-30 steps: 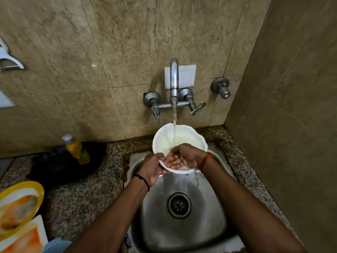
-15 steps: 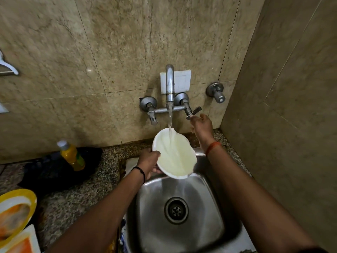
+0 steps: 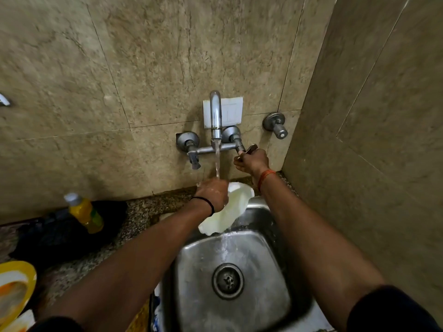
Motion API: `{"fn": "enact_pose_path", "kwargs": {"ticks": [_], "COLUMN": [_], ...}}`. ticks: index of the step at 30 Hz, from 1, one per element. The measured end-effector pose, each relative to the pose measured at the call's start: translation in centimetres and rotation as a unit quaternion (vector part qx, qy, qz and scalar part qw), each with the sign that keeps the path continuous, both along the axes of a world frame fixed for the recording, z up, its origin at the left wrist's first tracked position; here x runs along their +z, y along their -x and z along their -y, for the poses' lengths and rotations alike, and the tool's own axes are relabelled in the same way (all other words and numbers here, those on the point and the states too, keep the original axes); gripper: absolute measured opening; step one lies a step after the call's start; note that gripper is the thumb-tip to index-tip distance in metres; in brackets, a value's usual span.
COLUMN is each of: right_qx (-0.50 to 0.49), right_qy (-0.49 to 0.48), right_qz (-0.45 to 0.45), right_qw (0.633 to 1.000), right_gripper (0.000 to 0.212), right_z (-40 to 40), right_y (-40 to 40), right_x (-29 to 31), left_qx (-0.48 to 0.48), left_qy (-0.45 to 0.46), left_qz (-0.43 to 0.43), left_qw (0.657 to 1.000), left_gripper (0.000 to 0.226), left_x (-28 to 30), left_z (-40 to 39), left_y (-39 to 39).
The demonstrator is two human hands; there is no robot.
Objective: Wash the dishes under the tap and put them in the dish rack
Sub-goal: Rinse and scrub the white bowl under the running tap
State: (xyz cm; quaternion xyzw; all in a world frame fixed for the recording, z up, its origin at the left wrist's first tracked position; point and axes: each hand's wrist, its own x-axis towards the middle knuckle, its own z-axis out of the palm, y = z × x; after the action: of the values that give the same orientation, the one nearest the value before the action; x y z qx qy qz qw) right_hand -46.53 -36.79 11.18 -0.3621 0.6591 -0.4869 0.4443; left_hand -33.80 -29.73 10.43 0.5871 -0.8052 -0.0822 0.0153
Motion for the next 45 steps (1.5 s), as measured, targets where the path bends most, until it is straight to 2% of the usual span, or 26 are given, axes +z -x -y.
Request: {"fn": "enact_pose_path", "kwargs": {"ticks": [5,8,11,13,20,23,30,32,33,34,35,37,38,42,45], "right_qx": [0.004,0.047,0.072,0.067,0.064,0.049,-0.003,-0.022,-0.031,-0.041,-0.049,-0.054,-0.049,-0.018,-0.009], "right_qy": [-0.016,-0.029,-0.061,-0.075,-0.057,-0.04,0.005,0.007,0.006,0.004,0.008,0.043,0.056,0.046,0.047], "right_qz": [0.052,0.192,0.351,0.393,0.361,0.326,0.272,0.238,0.189,0.096,-0.034,-0.268,-0.333,-0.475,-0.493], "right_qw": [0.998,0.98,0.931,0.914,0.929,0.943,0.962,0.971,0.981,0.995,0.998,0.961,0.94,0.879,0.869], "right_gripper": [0.023,0.034,0.027,0.027,0.029,0.039,0.022,0.015,0.015,0.015,0.016,0.022,0.024,0.027,0.027], "right_z": [-0.2,-1.0,-1.3,-1.0,-0.8,-0.9,-0.9,-0.6,-0.4,-0.3,-0.5,-1.3,-1.8,-2.2,-2.5], "right_y": [-0.1,0.0,0.8,1.2,0.9,0.3,-0.5,-0.4,-0.5,-0.6,-1.0,-1.8,-2.0,-1.5,-1.3], "right_x": [0.5,1.1,1.3,1.3,1.1,0.8,0.1,0.2,0.1,0.0,-0.1,-0.6,-0.6,-0.5,-0.3], "left_qx": [-0.036,-0.052,-0.06,-0.064,-0.076,-0.076,-0.063,-0.057,-0.053,-0.049,-0.046,-0.04,-0.039,-0.027,-0.015], "left_qy": [0.005,0.003,0.002,-0.006,0.009,0.007,-0.01,-0.012,-0.01,-0.006,-0.002,0.005,0.008,0.017,0.016], "left_qz": [0.058,0.058,0.059,0.064,0.087,0.086,0.069,0.055,0.048,0.043,0.041,0.041,0.04,0.023,0.005], "left_qw": [0.998,0.997,0.996,0.996,0.993,0.993,0.996,0.997,0.997,0.998,0.998,0.998,0.998,0.999,1.0], "left_gripper": [0.027,0.029,0.03,0.029,0.026,0.025,0.031,0.033,0.033,0.031,0.031,0.029,0.028,0.02,0.02], "left_x": [0.0,-0.2,-0.3,-0.4,-0.1,0.0,0.3,0.3,0.2,0.2,0.3,0.3,0.4,0.5,0.5], "left_z": [-0.3,-0.4,-0.5,-0.6,-0.8,-0.9,-0.6,-0.6,-0.6,-0.7,-0.7,-0.9,-0.9,-0.9,-1.2], "left_y": [-0.2,-0.4,-0.4,-0.3,0.3,0.3,-0.6,-0.9,-1.0,-1.1,-1.2,-1.3,-1.3,-2.0,-2.6]}}
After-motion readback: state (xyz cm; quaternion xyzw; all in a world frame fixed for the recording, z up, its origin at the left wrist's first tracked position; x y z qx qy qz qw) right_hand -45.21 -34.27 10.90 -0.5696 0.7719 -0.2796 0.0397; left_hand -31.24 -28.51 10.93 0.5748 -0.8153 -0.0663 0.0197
